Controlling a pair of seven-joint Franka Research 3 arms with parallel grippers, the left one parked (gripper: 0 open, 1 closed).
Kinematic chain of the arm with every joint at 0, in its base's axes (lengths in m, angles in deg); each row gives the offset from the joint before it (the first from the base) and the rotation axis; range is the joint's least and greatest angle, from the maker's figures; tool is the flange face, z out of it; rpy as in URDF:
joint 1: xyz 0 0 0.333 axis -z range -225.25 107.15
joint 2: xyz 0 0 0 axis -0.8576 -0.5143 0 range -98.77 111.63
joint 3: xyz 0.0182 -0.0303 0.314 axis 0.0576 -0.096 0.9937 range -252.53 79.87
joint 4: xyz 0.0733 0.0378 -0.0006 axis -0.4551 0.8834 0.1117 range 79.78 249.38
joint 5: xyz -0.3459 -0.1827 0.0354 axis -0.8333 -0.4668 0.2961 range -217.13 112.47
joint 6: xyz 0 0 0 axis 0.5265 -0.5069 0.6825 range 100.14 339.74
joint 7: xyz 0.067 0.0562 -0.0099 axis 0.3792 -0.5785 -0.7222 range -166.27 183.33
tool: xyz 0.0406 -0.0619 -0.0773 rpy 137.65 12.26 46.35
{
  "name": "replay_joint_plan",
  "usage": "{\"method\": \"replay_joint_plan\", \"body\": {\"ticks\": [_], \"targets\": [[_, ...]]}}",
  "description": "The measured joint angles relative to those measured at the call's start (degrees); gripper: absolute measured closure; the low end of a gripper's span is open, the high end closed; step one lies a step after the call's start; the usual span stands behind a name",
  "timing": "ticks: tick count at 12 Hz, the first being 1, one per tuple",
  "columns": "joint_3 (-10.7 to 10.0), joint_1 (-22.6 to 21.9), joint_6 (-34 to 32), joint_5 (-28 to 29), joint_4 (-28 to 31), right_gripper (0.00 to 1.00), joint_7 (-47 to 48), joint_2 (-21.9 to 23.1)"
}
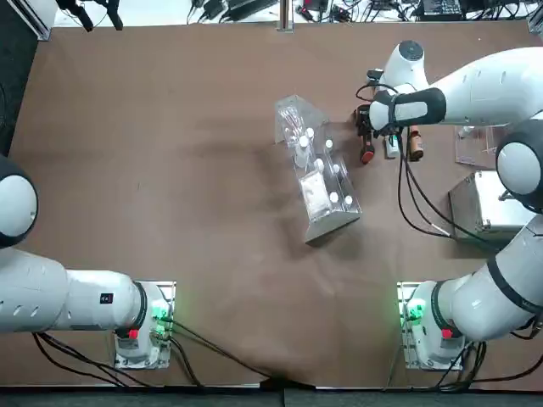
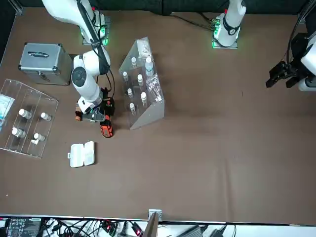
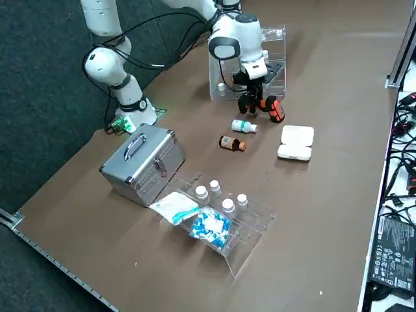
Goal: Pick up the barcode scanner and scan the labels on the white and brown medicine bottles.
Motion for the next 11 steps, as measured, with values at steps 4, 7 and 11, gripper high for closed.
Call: {"method": "replay_joint_plan", "body": {"ticks": [4, 7, 11], "targets": [[0.00, 0.00, 0.04, 0.00, -0.41, 0.26, 0.06, -0.53], [0.00, 0.00, 0.05, 0.00, -0.88, 0.26, 0.08, -1.01], [0.00, 0.01, 0.07, 0.00, -1.26, 0.29, 0.13, -1.54]]}}
